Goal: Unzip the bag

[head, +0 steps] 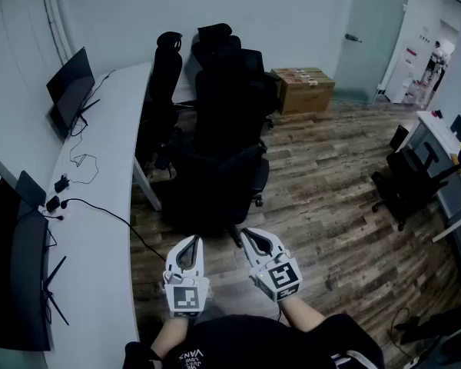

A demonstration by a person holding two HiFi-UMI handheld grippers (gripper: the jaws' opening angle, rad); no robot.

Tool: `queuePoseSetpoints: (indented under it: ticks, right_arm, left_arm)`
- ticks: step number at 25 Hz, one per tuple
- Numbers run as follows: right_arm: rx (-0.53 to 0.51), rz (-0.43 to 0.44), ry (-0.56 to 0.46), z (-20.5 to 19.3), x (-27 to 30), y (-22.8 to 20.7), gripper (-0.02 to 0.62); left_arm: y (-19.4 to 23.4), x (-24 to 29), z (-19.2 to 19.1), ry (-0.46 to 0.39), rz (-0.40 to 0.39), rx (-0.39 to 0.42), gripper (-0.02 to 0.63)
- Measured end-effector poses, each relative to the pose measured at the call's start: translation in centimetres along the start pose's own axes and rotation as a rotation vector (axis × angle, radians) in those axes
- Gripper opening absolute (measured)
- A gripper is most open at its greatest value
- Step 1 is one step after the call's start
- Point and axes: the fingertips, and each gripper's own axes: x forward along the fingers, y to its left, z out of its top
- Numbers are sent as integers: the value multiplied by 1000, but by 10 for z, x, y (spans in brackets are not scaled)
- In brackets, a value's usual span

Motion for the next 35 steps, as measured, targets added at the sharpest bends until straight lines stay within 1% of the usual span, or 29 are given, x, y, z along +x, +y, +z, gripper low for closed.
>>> queuePoseSetpoints:
  ticks: [4,7,11,13,16,18,24,28,35]
  right_arm:
    - [41,-16,-1,-5,8,-5,46]
    - [80,-3,22,-13,20,-8,48]
    - [128,-13,53,-26,37,-15,48]
    - [155,-20,65,-33,47,-18,52]
    - [189,-23,87,-42,67,-22,73]
    - [205,-30,102,-47,82,-26,93]
    - [221,-75,129,-60,132,-40,108]
    - [217,-110,146,-70,166,-47,115]
    - [219,-194,157,-82,208,-64,115]
  left_arm:
    - [4,4,-20,50,-25,2,23]
    - [9,12,-28,63,-47,-30,23]
    - [19,25,-42,80,-65,-60,29]
    - [25,33,-51,96,-80,-57,48]
    - [35,47,-66,115,-109,-79,123]
    - [45,58,-75,127,-125,-88,146]
    - [80,93,-102,148,-175,-92,183]
    - [105,115,-119,155,-226,-84,201]
    - [137,148,-149,165,-312,-56,212]
